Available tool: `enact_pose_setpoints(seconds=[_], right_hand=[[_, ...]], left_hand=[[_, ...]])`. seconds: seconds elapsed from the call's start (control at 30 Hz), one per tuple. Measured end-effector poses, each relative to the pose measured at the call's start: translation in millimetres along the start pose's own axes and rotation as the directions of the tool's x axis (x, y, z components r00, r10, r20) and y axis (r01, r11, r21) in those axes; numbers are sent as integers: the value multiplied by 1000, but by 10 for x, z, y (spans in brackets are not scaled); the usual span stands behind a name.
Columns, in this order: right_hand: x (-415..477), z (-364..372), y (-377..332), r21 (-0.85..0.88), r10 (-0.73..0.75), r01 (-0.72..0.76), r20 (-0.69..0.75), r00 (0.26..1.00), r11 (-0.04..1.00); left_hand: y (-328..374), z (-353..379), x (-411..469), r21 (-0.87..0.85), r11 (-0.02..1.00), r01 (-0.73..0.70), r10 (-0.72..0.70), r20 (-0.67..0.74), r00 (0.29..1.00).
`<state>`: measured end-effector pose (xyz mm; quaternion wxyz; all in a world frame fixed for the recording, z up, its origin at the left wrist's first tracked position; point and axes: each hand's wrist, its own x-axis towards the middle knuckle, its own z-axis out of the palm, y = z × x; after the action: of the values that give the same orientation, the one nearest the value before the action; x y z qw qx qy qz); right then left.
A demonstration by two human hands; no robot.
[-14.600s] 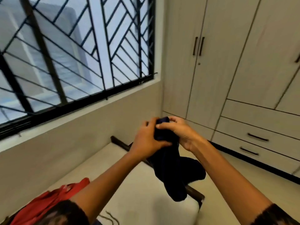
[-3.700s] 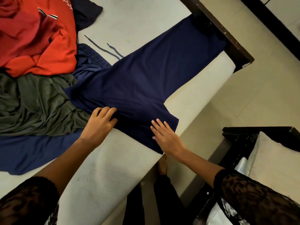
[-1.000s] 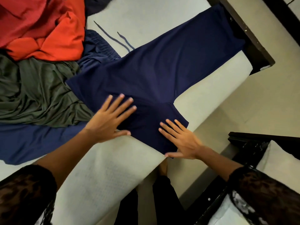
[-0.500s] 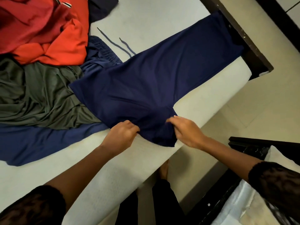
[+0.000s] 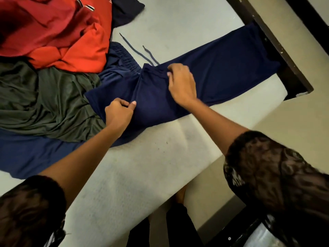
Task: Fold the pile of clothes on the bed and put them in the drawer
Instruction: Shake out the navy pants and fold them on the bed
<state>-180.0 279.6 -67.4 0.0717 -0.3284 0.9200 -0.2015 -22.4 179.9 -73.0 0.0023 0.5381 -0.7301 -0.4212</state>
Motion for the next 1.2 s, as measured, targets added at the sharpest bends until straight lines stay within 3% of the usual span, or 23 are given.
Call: enact_pose_setpoints(seconds=[0.1, 0.2, 0.27, 0.33, 0.43, 0.57, 0.67, 0.77, 0.83, 0.9, 1.07, 1.2], right_hand=[[-407, 237, 59, -64, -237, 232, -93, 967, 971], [-656, 425, 131, -163, -433, 444, 101, 896, 881], [-717, 470, 103, -95, -379, 418, 279, 882, 903], [-679, 495, 125, -85, -236, 286, 373, 897, 954], [-571, 475, 226, -205, -84, 175, 389, 917, 963], [-539, 360, 348, -308, -9, 142, 397, 918, 941], [-629, 295, 308, -230, -201, 288, 338, 920, 930], [-779, 353, 162, -136, -487, 542, 301, 820, 829], [-861, 439, 37, -144, -550, 606, 295, 781, 783], [-892, 535, -98, -143, -534, 591, 301, 790, 794], [-922, 659, -254, -127, -428, 531, 451, 783, 838], [-925, 542, -234, -68, -433, 546, 530, 729, 835]], left_hand=[[-48, 33, -36, 68, 995, -78, 77, 11, 997], [-64, 50, -80, 83, 990, -114, 113, 17, 993], [-95, 65, -135, 91, 984, -150, 149, 17, 989], [-156, 77, -184, 107, 978, -182, 181, 19, 983], [-209, 84, -213, 109, 978, -178, 179, -3, 984], [-145, 91, -260, 202, 951, -233, 246, -46, 968], [-178, 83, -300, 334, 813, -476, 518, -42, 854], [-337, -20, -186, 440, 641, -628, 698, 6, 716], [-487, -159, -26, 526, 535, -662, 760, 44, 649], [-611, -346, 181, 589, 525, -615, 743, 35, 668], [-536, -689, 580, 620, 640, -453, 575, 4, 818], [-307, -765, 603, 517, 709, -479, 601, -88, 794]])
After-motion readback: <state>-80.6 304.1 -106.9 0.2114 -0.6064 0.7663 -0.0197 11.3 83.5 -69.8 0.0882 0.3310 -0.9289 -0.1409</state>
